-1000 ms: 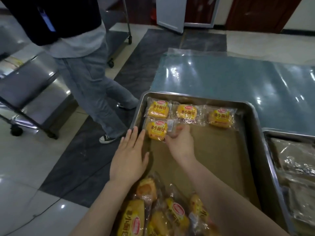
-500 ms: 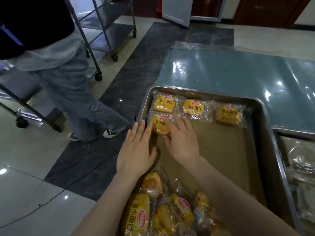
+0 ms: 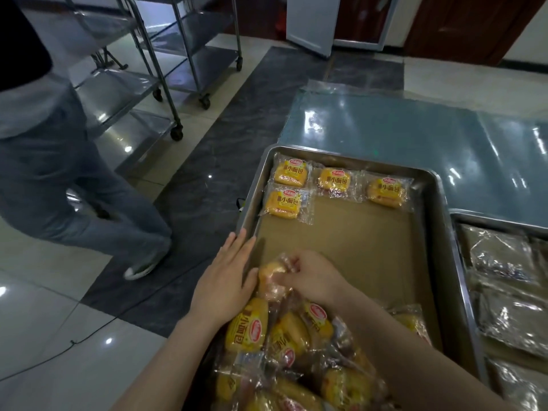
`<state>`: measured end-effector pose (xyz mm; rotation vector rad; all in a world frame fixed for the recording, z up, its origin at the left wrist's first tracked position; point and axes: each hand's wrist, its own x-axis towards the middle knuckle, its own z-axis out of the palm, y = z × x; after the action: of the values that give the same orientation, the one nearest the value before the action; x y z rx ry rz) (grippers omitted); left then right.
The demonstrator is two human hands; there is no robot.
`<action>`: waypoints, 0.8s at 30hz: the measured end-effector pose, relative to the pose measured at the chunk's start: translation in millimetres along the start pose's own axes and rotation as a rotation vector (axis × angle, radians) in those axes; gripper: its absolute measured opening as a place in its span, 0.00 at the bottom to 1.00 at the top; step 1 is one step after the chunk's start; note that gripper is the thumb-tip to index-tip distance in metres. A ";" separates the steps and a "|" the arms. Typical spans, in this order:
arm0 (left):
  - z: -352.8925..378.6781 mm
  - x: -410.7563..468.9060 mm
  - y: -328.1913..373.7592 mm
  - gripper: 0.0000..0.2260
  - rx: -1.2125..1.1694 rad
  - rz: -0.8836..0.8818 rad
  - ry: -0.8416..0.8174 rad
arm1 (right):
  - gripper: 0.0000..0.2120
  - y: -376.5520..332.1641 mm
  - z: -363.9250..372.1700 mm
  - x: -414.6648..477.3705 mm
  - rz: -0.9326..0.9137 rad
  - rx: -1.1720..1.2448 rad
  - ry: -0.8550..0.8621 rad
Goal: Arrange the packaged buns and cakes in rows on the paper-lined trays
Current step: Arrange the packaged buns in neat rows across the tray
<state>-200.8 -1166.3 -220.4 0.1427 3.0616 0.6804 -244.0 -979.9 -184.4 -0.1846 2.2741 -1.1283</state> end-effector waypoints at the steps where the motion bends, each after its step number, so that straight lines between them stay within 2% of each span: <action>1: -0.6 0.0 1.0 0.27 -0.005 -0.001 0.004 | 0.07 1.7 -4.6 -3.0 0.014 0.107 0.067; 3: -0.3 1.0 2.7 0.27 0.005 -0.003 0.008 | 0.09 7.7 -17.6 -9.2 0.064 0.248 0.264; 5: 0.8 1.7 3.7 0.27 0.021 -0.009 0.005 | 0.11 14.7 -33.4 -17.8 0.073 0.276 0.510; 8: 2.5 2.9 4.5 0.27 0.032 -0.025 0.013 | 0.15 26.0 -53.2 -29.6 0.035 0.096 0.799; 9: 2.6 3.7 4.8 0.27 0.030 -0.025 0.015 | 0.15 30.5 -56.5 -30.2 0.028 -0.020 0.815; 11: 2.7 4.9 4.8 0.26 0.032 -0.022 0.018 | 0.13 37.2 -54.6 -29.3 -0.015 -0.173 0.726; 13: 2.9 5.1 4.2 0.26 0.043 -0.025 0.024 | 0.11 39.4 -45.2 -29.1 -0.165 -0.226 0.657; 16: 2.8 4.5 4.0 0.26 0.038 -0.023 0.028 | 0.12 41.4 -33.5 -28.6 -0.411 -0.311 0.719; 17: 2.6 4.4 4.0 0.25 0.033 -0.020 0.028 | 0.13 42.8 -32.7 -27.4 -0.396 -0.345 0.688; 21: 3.2 4.9 3.1 0.25 0.016 -0.015 0.023 | 0.13 55.6 -35.3 -23.5 -0.109 -0.539 0.386; 24: 3.7 4.3 2.3 0.25 0.013 -0.017 0.018 | 0.11 61.8 -37.8 -27.3 0.005 -0.553 0.480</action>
<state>-204.8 -1162.3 -222.7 0.1105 3.0808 0.6654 -234.8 -905.0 -201.9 -0.1293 2.9761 -0.5475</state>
